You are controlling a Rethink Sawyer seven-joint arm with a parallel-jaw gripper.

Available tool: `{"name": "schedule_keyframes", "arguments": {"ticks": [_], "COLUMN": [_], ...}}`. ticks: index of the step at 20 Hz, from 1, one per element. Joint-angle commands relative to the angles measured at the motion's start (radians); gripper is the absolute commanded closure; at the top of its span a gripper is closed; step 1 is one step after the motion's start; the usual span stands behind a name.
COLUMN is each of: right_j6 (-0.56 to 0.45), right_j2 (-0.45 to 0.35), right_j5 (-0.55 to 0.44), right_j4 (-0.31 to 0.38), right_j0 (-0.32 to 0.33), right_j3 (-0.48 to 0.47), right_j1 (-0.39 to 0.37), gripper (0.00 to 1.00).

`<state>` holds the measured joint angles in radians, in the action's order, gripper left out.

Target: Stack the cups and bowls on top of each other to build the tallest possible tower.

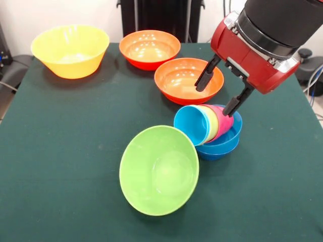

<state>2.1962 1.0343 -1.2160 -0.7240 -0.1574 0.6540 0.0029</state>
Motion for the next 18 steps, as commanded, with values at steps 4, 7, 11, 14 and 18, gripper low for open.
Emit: {"name": "schedule_keyframes", "arguments": {"ticks": [4, 7, 11, 14, 18], "right_j6": [0.037, 0.035, 0.036, 0.036, 0.032], "right_j2": [-0.138, -0.137, -0.137, -0.137, -0.137], "right_j5": [-0.018, -0.021, -0.021, -0.018, -0.016], "right_j4": [0.061, 0.062, 0.060, 0.061, 0.061], "right_j0": [0.011, 0.012, 0.015, 0.015, 0.018], "right_j3": [0.019, 0.017, 0.011, 0.012, 0.009], "right_j1": [-0.008, -0.009, -0.005, -0.006, -0.005], "gripper": [0.00, 0.00, 0.00, 0.00, 0.00]}}
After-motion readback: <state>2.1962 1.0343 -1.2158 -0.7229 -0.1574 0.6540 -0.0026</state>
